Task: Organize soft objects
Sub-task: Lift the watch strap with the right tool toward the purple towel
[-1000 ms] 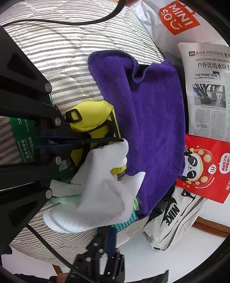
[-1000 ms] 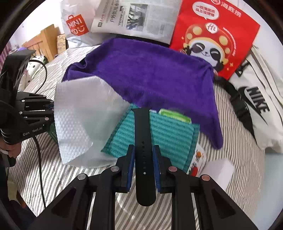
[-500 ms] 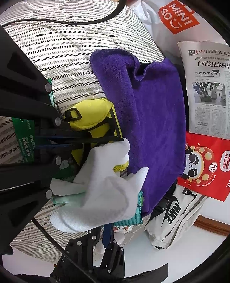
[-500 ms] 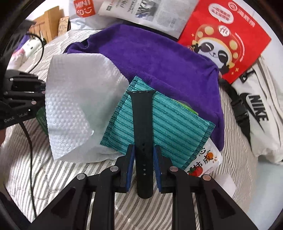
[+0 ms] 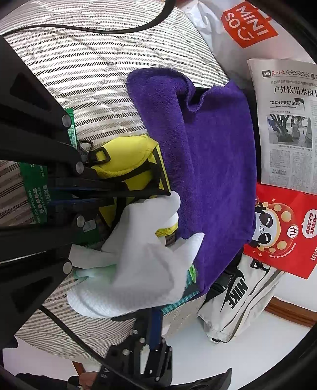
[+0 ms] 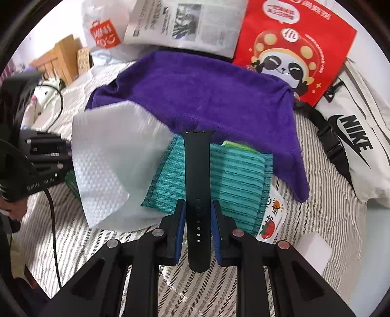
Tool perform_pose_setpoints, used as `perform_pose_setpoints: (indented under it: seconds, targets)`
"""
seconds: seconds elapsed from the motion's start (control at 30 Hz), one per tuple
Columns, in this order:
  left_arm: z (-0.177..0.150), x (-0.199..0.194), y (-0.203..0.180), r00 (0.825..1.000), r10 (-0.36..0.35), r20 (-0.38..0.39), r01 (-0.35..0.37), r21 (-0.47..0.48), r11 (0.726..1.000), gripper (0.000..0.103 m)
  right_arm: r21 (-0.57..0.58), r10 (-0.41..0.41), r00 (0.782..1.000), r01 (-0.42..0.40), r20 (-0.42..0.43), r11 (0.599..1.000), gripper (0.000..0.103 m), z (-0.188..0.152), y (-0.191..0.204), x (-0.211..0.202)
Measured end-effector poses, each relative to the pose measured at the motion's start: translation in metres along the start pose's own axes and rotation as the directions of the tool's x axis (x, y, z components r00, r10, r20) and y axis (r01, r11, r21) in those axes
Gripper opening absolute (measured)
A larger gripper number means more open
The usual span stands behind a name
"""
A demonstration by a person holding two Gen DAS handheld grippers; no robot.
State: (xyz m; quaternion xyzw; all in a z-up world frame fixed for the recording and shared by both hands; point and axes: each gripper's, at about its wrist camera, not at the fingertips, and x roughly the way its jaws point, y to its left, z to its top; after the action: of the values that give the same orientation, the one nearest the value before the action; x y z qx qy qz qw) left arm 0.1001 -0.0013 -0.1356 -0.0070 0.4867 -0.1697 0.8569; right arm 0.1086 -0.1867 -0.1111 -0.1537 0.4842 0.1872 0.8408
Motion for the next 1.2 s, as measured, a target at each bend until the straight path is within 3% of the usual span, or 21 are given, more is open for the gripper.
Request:
perform_pose_setpoints:
  seconds: [0.7, 1.0, 1.2]
  targets:
    - [-0.002, -0.013, 0.007, 0.999, -0.053, 0.008, 0.053, -0.041, 0.998, 0.006, 0.095, 0.019, 0.998, -0.025, 0.059, 0.995, 0.02, -0.003, -0.018, -0.013]
    - [0.003, 0.001, -0.001, 1.0, 0.002, -0.001, -0.002, -0.031, 1.0, 0.006, 0.109, 0.028, 0.998, -0.034, 0.054, 0.993, 0.02, -0.007, -0.02, -0.01]
    - [0.002, -0.005, 0.004, 1.0, -0.017, 0.016, 0.017, -0.045, 0.999, 0.004, 0.112, 0.024, 0.999, -0.029, 0.048, 0.993, 0.02, -0.009, -0.02, -0.008]
